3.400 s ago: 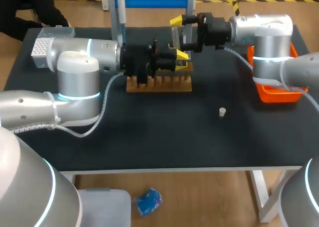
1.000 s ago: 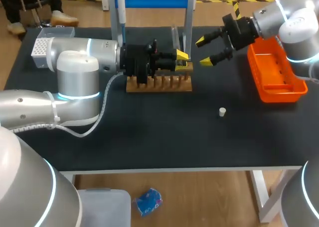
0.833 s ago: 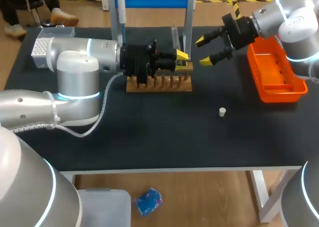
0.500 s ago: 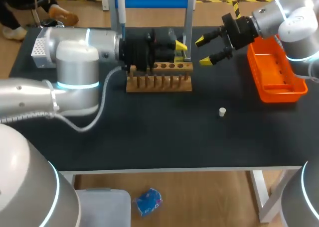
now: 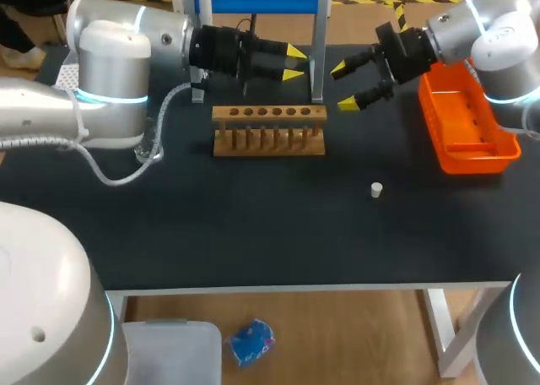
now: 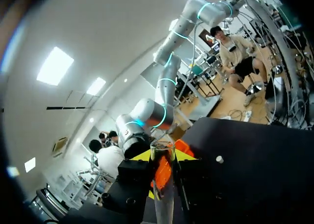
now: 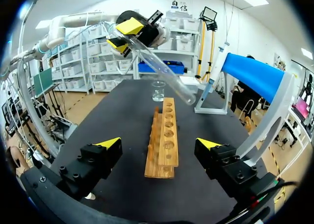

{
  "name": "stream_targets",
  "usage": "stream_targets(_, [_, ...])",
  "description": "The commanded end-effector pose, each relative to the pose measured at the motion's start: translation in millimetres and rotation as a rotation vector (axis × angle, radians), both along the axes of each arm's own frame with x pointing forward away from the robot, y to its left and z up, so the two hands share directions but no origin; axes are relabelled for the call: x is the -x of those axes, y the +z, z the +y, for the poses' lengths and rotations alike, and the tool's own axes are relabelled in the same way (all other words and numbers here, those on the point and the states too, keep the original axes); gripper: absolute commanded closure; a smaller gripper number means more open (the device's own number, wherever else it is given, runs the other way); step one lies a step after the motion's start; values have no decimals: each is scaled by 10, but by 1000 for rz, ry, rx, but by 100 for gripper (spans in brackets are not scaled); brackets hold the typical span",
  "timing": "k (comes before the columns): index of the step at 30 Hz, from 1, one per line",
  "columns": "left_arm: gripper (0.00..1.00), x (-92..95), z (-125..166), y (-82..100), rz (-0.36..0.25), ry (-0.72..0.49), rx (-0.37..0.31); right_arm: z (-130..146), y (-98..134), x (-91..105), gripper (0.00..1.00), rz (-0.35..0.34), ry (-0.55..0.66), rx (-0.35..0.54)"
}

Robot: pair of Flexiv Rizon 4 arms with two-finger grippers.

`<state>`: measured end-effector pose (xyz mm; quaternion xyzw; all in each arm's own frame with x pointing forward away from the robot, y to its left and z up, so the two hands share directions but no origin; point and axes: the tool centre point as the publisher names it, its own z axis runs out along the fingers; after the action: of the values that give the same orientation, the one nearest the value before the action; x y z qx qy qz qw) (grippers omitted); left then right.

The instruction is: Invert the test tube, pick up the pipette, mount the tip to pipette, aspirate from beaker and dispense into the tube, eject the tip, return the pipette, and cap with the stopper.

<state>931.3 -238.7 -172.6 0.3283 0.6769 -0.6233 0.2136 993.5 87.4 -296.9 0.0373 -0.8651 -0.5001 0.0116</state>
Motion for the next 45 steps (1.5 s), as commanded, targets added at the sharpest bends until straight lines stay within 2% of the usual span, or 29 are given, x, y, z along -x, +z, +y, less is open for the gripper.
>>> stream_targets(1, [100,-67,0,1,3,-53,-33,-6,-4,-8,0,0,2,-1])
stream_targets(6, [100,-67,0,1,3,-53,-33,-6,-4,-8,0,0,2,-1])
stream_targets(8, [100,-135,53,-15,112,-19,-60,-6,-4,-8,0,0,2,-1])
stream_targets(9, [100,-173,81,-11,145,-6,-53,-6,-4,-8,0,0,2,-1])
stream_targets(10, [100,-215,109,-7,214,3,-50,-6,-4,-8,0,0,2,-1])
stream_targets(11, [100,-259,126,-24,288,9,-85,-6,-4,-8,0,0,2,-1])
stream_targets(12, [100,-301,152,-26,323,27,-81,-6,-4,-8,0,0,2,-1])
stream_targets(14, [100,-355,171,-13,384,33,-118,-6,-4,-8,0,0,2,-1])
stream_targets(20, [100,-470,167,8,490,59,-40,-6,-4,-8,0,0,2,-1])
stream_targets(22, [100,-502,154,-29,506,66,-47,-6,-4,-8,0,0,2,-1])
stream_targets(25, [100,-528,136,-50,506,70,10,-6,-4,-8,0,0,2,-1])
stream_targets(26, [100,-538,137,-37,468,71,23,-6,-4,-8,0,0,2,-1])
stream_targets(27, [100,-537,138,-2,406,50,62,-6,-4,-8,0,0,2,-1])
stream_targets(39, [100,-537,138,-2,406,50,62,-6,-4,-8,0,0,2,-1])
stream_targets(41, [100,-530,144,33,449,90,47,-6,-4,-8,0,0,2,-1])
stream_targets(42, [100,-528,144,72,442,83,64,-6,-4,-8,0,0,2,-1])
stream_targets(43, [100,-535,153,103,477,100,85,-6,-4,-8,0,0,2,-1])
stream_targets(44, [100,-555,158,107,504,126,69,-6,-4,-8,0,0,2,-1])
stream_targets(45, [100,-562,154,132,503,120,95,-6,-4,-8,0,0,2,-1])
